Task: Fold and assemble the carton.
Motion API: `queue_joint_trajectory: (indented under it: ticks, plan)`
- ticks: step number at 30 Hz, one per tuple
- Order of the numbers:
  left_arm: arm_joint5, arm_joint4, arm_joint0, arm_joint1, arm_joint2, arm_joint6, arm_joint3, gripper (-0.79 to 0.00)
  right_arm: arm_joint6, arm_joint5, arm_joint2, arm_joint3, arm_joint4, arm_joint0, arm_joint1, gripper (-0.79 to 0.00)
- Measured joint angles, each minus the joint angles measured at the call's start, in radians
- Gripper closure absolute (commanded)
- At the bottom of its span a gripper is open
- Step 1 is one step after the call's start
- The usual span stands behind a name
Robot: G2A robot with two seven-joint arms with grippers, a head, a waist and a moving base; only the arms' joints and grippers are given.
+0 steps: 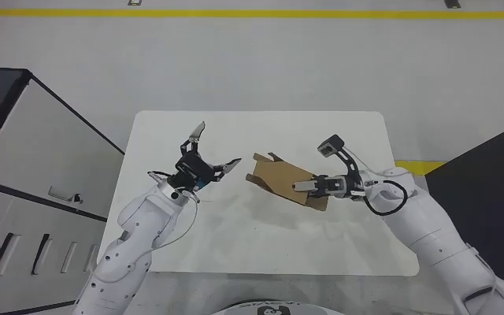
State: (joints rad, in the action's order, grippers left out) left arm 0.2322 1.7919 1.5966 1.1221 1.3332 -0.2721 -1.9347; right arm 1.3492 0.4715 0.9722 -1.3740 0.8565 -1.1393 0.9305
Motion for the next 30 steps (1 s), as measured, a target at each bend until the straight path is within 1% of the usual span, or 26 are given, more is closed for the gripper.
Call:
queue_joint_trajectory:
  ticks: [9, 19, 30]
  plan:
    - [0.026, -0.002, 0.024, -0.002, -0.002, 0.002, -0.032, -0.785, 0.034, -0.035, 0.014, 0.012, 0.046, 0.011, 0.014, 0.000]
    - [0.055, -0.001, 0.018, -0.001, -0.028, 0.000, -0.051, -0.785, 0.060, -0.061, -0.010, 0.078, 0.072, 0.048, 0.045, 0.000]
    - [0.082, 0.000, 0.005, -0.001, -0.045, -0.006, -0.046, -0.785, 0.087, -0.087, -0.031, 0.156, 0.089, 0.102, 0.082, 0.000]
